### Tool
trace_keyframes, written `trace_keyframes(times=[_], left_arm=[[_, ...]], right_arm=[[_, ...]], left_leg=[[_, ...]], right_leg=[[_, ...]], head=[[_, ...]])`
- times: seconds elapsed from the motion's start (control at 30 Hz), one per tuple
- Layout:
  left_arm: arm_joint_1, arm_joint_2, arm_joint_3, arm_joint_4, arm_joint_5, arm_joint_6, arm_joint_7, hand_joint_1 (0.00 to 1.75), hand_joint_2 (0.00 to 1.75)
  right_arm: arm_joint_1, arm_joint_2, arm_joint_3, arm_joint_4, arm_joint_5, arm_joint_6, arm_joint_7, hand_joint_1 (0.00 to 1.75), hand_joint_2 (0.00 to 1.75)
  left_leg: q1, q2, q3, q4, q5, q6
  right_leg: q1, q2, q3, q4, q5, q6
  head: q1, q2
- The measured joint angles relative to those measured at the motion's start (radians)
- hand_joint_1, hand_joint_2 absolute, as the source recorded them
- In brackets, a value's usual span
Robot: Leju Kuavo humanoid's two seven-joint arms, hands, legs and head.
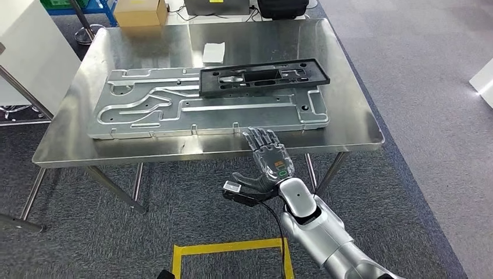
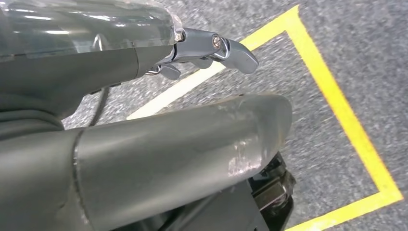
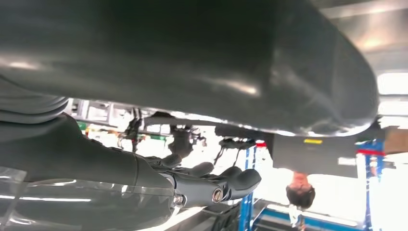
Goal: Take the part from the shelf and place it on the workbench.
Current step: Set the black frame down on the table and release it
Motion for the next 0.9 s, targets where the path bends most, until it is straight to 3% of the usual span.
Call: trace_keyframes(times=[0.03,0.07,0.1,0.17,0.2,0.27,0.3,0.33,0.37,0.4,0.43,0.47,0.5,0.53,0.57,0.6,0.67,0.7,0.73,0.8,0.83,0.9], left_arm=[[0.000,0.001,0.000,0.000,0.000,0.001,0.001,0.00,0.00],[-0.001,0.002,0.000,0.000,0.000,0.002,0.001,0.00,0.00],[-0.002,0.003,0.000,0.000,0.000,0.003,0.002,0.00,0.00],[-0.005,0.004,-0.001,0.000,-0.001,0.006,0.003,0.00,0.00],[-0.005,0.004,-0.001,0.000,-0.001,0.007,0.004,0.00,0.00],[-0.003,0.004,-0.001,0.000,-0.002,0.010,0.007,0.00,0.00],[-0.003,0.004,-0.001,0.000,-0.002,0.012,0.010,0.00,0.00],[-0.004,0.004,-0.002,0.000,-0.003,0.014,0.013,0.00,0.00],[-0.004,0.004,-0.003,0.000,-0.004,0.017,0.016,0.00,0.00],[-0.004,0.004,-0.005,0.000,-0.005,0.020,0.019,0.00,0.00],[-0.003,0.005,-0.007,0.000,-0.006,0.022,0.021,0.00,0.00],[-0.002,0.004,-0.008,0.000,-0.007,0.024,0.023,0.00,0.00],[-0.001,0.004,-0.010,0.000,-0.009,0.025,0.025,0.00,0.00],[0.001,0.004,-0.013,0.000,-0.010,0.028,0.027,0.00,0.00],[0.002,0.004,-0.015,0.000,-0.011,0.032,0.031,0.00,0.00],[0.004,0.004,-0.016,0.000,-0.011,0.037,0.035,0.00,0.00],[0.008,0.003,-0.018,0.000,-0.009,0.050,0.040,0.00,0.00],[0.011,0.002,-0.018,0.000,-0.007,0.056,0.041,0.00,0.00],[0.014,0.002,-0.018,0.000,-0.003,0.063,0.042,0.00,0.00],[0.023,0.004,-0.017,0.000,0.005,0.077,0.042,0.00,0.00],[0.029,0.006,-0.017,0.000,0.008,0.084,0.041,0.00,0.00],[0.041,0.009,-0.017,0.000,0.011,0.094,0.038,0.00,0.00]], right_arm=[[0.000,0.003,0.001,0.007,-0.002,-0.003,0.000,0.00,0.00],[0.000,0.006,0.001,0.013,-0.003,-0.006,0.000,0.00,0.00],[0.001,0.008,0.002,0.018,-0.004,-0.010,0.000,0.00,0.00],[0.002,0.012,0.003,0.026,-0.006,-0.019,0.001,0.00,0.00],[0.003,0.014,0.004,0.031,-0.008,-0.023,0.001,0.00,0.00],[0.007,0.015,0.006,0.042,-0.015,-0.031,0.002,0.00,0.00],[0.010,0.015,0.007,0.049,-0.020,-0.036,0.002,0.00,0.00],[0.014,0.015,0.007,0.055,-0.025,-0.040,0.001,0.00,0.00],[0.019,0.015,0.007,0.062,-0.030,-0.046,0.001,0.00,0.00],[0.024,0.015,0.007,0.068,-0.034,-0.052,0.000,0.00,0.00],[0.031,0.015,0.007,0.073,-0.037,-0.057,0.000,0.00,0.00],[0.037,0.015,0.007,0.078,-0.040,-0.062,0.000,0.00,0.00],[0.044,0.015,0.007,0.082,-0.045,-0.066,-0.001,0.00,0.00],[0.053,0.015,0.006,0.086,-0.055,-0.074,-0.001,0.00,0.00],[0.064,0.015,0.003,0.089,-0.072,-0.087,-0.002,0.00,0.00],[0.077,0.015,-0.004,0.092,-0.097,-0.105,-0.008,0.00,0.00],[0.114,0.015,-0.034,0.106,-0.164,-0.156,-0.035,0.00,0.00],[0.136,0.015,-0.059,0.122,-0.203,-0.187,-0.055,0.00,0.00],[0.161,0.014,-0.089,0.145,-0.245,-0.219,-0.080,0.00,0.00],[0.219,0.012,-0.160,0.204,-0.329,-0.271,-0.138,0.00,0.00],[0.249,0.010,-0.202,0.235,-0.366,-0.287,-0.169,0.00,0.00],[0.303,0.004,-0.285,0.289,-0.410,-0.304,-0.217,0.00,0.00]], left_leg=[[0.004,0.000,0.028,-0.013,0.027,-0.004],[0.007,0.000,0.074,-0.062,0.049,-0.007],[0.009,0.000,0.129,-0.130,0.052,-0.008],[0.007,-0.002,0.210,-0.246,0.027,0.002],[0.004,-0.003,0.221,-0.272,0.017,0.010],[0.002,0.000,0.209,-0.280,0.030,0.031],[0.003,0.002,0.201,-0.281,0.043,0.041],[0.005,0.005,0.189,-0.283,0.057,0.051],[0.005,0.007,0.175,-0.284,0.072,0.057],[0.005,0.007,0.158,-0.284,0.086,0.061],[0.004,0.007,0.139,-0.283,0.099,0.062],[0.004,0.008,0.121,-0.282,0.111,0.062],[0.003,0.008,0.103,-0.281,0.123,0.060],[0.002,0.008,0.085,-0.280,0.134,0.058],[0.002,0.009,0.069,-0.279,0.145,0.055],[0.001,0.009,0.057,-0.277,0.155,0.052],[-0.002,0.008,0.046,-0.275,0.172,0.044],[-0.001,0.008,0.046,-0.276,0.180,0.037],[0.000,0.008,0.047,-0.278,0.189,0.031],[0.003,0.007,0.042,-0.278,0.188,0.019],[0.003,0.007,0.033,-0.258,0.163,0.015],[0.005,0.006,-0.001,-0.156,0.072,0.009]], right_leg=[[-0.002,-0.001,-0.019,0.007,0.010,0.004],[-0.003,-0.001,-0.037,0.016,0.018,0.008],[-0.003,0.000,-0.054,0.026,0.026,0.014],[-0.002,0.001,-0.075,0.041,0.041,0.026],[-0.002,0.001,-0.079,0.042,0.050,0.032],[-0.004,0.003,-0.082,0.039,0.064,0.045],[-0.006,0.004,-0.088,0.047,0.047,0.050],[-0.008,0.007,-0.098,0.073,0.009,0.055],[-0.010,0.008,-0.111,0.119,-0.047,0.058],[-0.010,0.009,-0.125,0.182,-0.105,0.061],[-0.010,0.009,-0.136,0.248,-0.145,0.064],[-0.010,0.010,-0.139,0.302,-0.159,0.066],[-0.010,0.010,-0.131,0.332,-0.144,0.065],[-0.009,0.010,-0.109,0.332,-0.111,0.063],[-0.008,0.010,-0.070,0.299,-0.079,0.057],[-0.005,0.009,-0.013,0.238,-0.070,0.050],[0.002,0.005,0.105,0.082,-0.112,0.036],[0.006,0.004,0.141,0.029,-0.137,0.032],[0.007,0.002,0.155,-0.001,-0.147,0.030],[0.005,0.000,0.151,-0.014,-0.132,0.020],[0.002,-0.002,0.146,-0.018,-0.122,0.013],[0.001,-0.005,0.130,-0.020,-0.104,0.003]], head=[[0.000,0.000],[0.000,0.000],[-0.001,0.000],[-0.001,0.000],[-0.002,0.000],[-0.003,0.000],[-0.003,0.000],[0.000,0.000],[0.002,0.000],[0.005,0.000],[0.006,0.000],[0.006,0.000],[0.006,0.000],[0.006,0.000],[0.006,0.000],[0.006,0.000],[0.006,0.000],[0.006,0.000],[0.006,0.000],[0.007,0.000],[0.005,0.000],[0.001,0.000]])
